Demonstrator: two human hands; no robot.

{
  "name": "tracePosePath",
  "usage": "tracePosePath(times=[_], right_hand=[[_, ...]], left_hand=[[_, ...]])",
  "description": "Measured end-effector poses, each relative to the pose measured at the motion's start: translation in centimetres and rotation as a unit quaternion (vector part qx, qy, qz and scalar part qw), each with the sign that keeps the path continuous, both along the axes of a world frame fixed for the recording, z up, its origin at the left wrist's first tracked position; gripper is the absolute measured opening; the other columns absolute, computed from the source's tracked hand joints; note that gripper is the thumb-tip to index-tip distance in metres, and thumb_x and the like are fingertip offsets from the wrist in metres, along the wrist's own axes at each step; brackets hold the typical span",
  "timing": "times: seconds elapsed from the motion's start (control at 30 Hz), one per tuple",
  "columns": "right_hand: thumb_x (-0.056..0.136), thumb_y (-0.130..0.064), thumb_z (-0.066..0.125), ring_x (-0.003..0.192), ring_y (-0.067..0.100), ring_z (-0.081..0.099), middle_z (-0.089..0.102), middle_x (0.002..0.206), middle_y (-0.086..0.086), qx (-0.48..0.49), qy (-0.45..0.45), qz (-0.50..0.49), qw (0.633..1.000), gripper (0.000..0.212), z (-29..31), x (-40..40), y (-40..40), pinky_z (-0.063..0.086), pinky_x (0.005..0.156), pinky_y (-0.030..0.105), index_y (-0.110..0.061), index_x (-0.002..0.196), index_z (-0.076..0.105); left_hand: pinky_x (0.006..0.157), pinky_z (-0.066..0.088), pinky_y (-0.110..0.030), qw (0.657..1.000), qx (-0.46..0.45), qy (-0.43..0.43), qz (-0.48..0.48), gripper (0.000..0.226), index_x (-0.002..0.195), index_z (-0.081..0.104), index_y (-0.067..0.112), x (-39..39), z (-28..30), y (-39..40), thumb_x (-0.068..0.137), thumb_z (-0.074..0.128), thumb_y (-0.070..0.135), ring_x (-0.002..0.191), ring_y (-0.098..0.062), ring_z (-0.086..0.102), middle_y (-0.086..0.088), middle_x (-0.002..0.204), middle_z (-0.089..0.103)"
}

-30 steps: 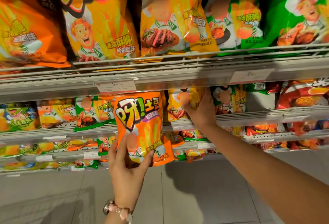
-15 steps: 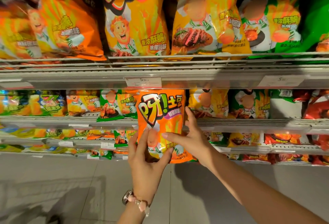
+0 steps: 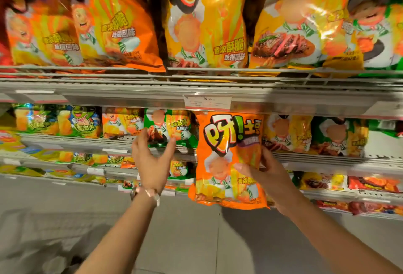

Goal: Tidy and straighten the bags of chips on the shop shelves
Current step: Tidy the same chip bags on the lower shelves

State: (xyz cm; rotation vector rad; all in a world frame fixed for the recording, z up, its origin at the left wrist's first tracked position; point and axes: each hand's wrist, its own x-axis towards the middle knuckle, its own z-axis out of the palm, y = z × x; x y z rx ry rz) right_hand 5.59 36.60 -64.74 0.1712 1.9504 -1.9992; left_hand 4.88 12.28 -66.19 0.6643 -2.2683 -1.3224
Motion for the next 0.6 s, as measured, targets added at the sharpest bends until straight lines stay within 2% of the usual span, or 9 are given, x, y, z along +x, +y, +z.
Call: tracePosePath(times=[0.07,0.17,0.23,0.3,0.37,0.43,0.53,0.6], right_hand=[[0.05,-0.047,0.08,0.108,0.021,0.064,0.068,0.115,-0.004,-0.005,-0.005,0.001,1.0,0.078,-0.2,-0.1,0.1,0.051,0.092,0.051,-0.035,0.123,0.056],[0.049,-0.046,0.081,0.105,0.022,0.066,0.069,0.115,-0.003,-0.017,-0.005,0.004,1.0,0.079,-0.4,-0.2,0.0,0.053,0.089,0.052,-0.035,0.123,0.056],[0.048,-0.045,0.081,0.102,0.021,0.067,0.069,0.114,-0.002,-0.017,-0.003,0.001,1.0,0.08,-0.5,-0.2,-0.1,0.054,0.088,0.051,-0.033,0.123,0.056],[0.048,-0.045,0.081,0.102,0.021,0.068,0.069,0.114,-0.002,-0.016,-0.002,-0.004,1.0,0.08,-0.6,-0.2,-0.3,0.054,0.088,0.051,-0.032,0.123,0.056],[0.049,-0.045,0.08,0.102,0.02,0.067,0.069,0.114,-0.003,-0.014,-0.002,-0.007,1.0,0.079,-0.6,-0.3,-0.4,0.053,0.089,0.05,-0.032,0.123,0.056],[0.049,-0.045,0.08,0.102,0.019,0.067,0.069,0.114,-0.004,-0.008,-0.002,-0.009,1.0,0.08,-0.5,-0.4,-0.6,0.054,0.089,0.05,-0.033,0.123,0.055],[0.049,-0.047,0.08,0.101,0.016,0.068,0.069,0.112,-0.007,0.003,0.005,-0.012,1.0,0.076,-0.4,-0.6,-0.8,0.054,0.088,0.048,-0.034,0.12,0.057],[0.049,-0.047,0.081,0.1,0.015,0.068,0.069,0.112,-0.009,0.008,0.008,-0.016,1.0,0.074,-0.4,-0.7,-0.9,0.055,0.088,0.047,-0.035,0.119,0.057]], left_hand=[[0.109,0.029,-0.042,0.999,-0.018,-0.043,0.011,0.095,0.148,0.028,0.018,-2.8,-0.4,-2.0,0.073,0.074,0.054,0.137,-0.026,0.029,-0.01,0.149,0.029],[0.112,0.03,-0.05,0.994,0.009,-0.105,0.009,0.115,0.15,0.02,0.014,-5.6,-1.0,-3.8,0.063,0.078,0.061,0.14,-0.034,0.026,-0.015,0.152,0.025],[0.112,0.03,-0.053,0.991,0.031,-0.132,0.008,0.124,0.15,0.018,0.012,-6.7,-1.4,-4.2,0.057,0.079,0.066,0.14,-0.035,0.027,-0.017,0.153,0.028],[0.11,0.034,-0.052,0.989,0.061,-0.137,0.009,0.126,0.148,0.023,0.01,-7.1,-1.7,-4.4,0.051,0.08,0.068,0.137,-0.035,0.033,-0.016,0.149,0.037],[0.103,0.043,-0.049,0.989,0.086,-0.123,0.003,0.117,0.136,0.041,0.011,-7.0,-1.7,-4.7,0.044,0.08,0.071,0.123,-0.033,0.05,-0.011,0.131,0.056],[0.096,0.048,-0.049,0.99,0.077,-0.115,0.006,0.104,0.121,0.053,0.013,-6.8,-1.6,-4.9,0.041,0.078,0.075,0.107,-0.03,0.059,-0.004,0.112,0.065],[0.087,0.05,-0.051,0.996,0.018,-0.084,0.034,0.081,0.1,0.056,0.013,-6.3,-1.2,-5.1,0.049,0.078,0.072,0.087,-0.028,0.062,0.001,0.084,0.063],[0.066,0.05,-0.044,0.998,0.019,-0.037,0.038,0.067,0.085,0.053,0.013,-5.7,-0.6,-5.1,0.054,0.08,0.066,0.065,-0.022,0.054,0.003,0.07,0.056]])
